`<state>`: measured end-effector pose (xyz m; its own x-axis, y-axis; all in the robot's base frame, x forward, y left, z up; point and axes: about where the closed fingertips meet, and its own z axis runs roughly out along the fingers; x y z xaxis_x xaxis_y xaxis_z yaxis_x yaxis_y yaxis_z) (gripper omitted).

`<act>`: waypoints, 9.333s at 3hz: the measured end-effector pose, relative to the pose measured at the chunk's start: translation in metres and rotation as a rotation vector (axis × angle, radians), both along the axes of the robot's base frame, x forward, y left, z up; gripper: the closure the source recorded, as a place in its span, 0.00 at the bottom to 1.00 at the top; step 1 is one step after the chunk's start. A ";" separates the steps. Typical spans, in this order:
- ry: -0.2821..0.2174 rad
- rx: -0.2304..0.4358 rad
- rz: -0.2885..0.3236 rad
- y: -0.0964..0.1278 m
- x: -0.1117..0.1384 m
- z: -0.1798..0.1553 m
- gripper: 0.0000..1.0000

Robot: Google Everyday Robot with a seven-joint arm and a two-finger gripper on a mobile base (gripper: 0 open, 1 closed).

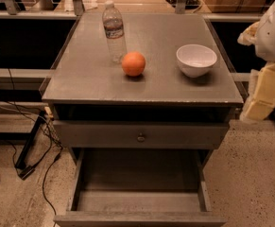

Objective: Place orange into middle drawer

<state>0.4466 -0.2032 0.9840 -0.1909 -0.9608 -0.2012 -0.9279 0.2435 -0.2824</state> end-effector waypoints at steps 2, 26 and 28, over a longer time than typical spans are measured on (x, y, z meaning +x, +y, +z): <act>-0.092 -0.016 0.201 0.087 0.047 0.024 0.00; 0.090 0.071 -0.043 0.188 0.239 -0.110 0.00; 0.096 0.062 0.014 0.207 0.235 -0.117 0.00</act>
Offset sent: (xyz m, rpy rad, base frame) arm 0.0696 0.1378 0.0322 -0.0331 -0.1273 0.3487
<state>0.6811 0.0036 0.8670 -0.1990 -0.9498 -0.2414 -0.9534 0.2446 -0.1766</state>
